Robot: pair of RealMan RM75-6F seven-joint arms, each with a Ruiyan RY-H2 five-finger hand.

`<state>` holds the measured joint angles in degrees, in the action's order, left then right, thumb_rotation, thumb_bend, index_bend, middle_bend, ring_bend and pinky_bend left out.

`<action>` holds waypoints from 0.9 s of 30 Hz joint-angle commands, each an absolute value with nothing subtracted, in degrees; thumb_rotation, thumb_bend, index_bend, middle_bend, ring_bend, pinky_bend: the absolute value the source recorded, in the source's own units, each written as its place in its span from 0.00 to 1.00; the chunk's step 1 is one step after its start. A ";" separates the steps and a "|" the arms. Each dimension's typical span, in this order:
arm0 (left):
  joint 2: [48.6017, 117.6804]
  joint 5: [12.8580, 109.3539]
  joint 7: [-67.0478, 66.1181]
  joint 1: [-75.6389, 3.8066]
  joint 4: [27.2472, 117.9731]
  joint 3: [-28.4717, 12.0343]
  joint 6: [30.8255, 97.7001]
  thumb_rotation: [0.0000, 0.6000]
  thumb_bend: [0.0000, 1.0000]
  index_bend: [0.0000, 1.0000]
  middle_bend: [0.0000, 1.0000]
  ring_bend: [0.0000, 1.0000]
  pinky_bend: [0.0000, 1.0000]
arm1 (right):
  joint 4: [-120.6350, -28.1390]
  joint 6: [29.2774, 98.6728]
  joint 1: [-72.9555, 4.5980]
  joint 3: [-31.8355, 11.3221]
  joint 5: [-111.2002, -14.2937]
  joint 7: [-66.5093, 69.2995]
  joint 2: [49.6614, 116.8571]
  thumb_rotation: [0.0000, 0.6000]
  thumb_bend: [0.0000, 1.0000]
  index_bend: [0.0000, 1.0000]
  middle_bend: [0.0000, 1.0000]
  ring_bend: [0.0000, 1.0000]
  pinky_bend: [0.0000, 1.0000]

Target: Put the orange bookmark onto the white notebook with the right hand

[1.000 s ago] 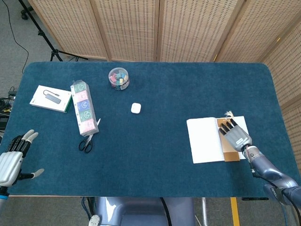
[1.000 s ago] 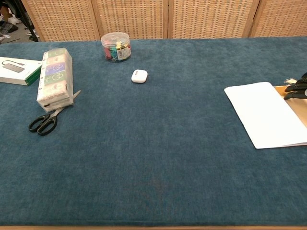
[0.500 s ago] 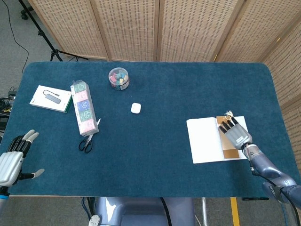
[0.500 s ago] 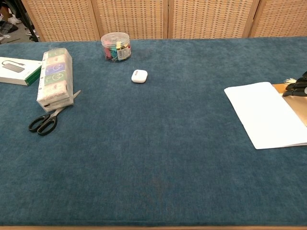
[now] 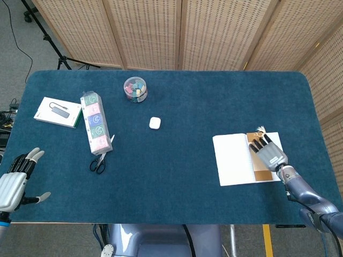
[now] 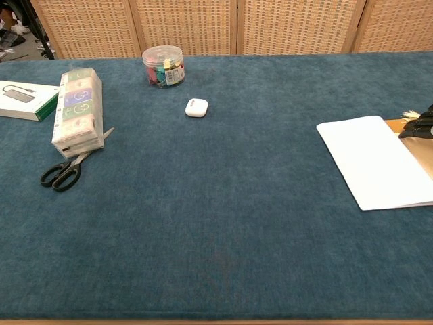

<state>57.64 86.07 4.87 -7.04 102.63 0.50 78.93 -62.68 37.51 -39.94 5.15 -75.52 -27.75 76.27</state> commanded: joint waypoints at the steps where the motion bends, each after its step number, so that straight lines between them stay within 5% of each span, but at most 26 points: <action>1: 57.64 86.01 4.83 -7.08 102.63 0.49 78.86 1.00 0.00 0.00 0.00 0.00 0.00 | -62.64 37.55 -39.82 5.24 -75.84 -27.50 76.33 1.00 1.00 0.03 0.03 0.00 0.00; 27: 57.70 85.96 4.79 -7.15 102.68 0.52 78.71 1.00 0.00 0.00 0.00 0.00 0.00 | -62.79 39.83 -39.40 5.03 -80.74 -21.31 75.66 1.00 1.00 0.00 0.00 0.00 0.00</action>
<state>57.70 85.96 4.80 -7.15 102.69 0.53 78.71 -62.85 39.69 -39.38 5.00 -80.59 -21.45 75.71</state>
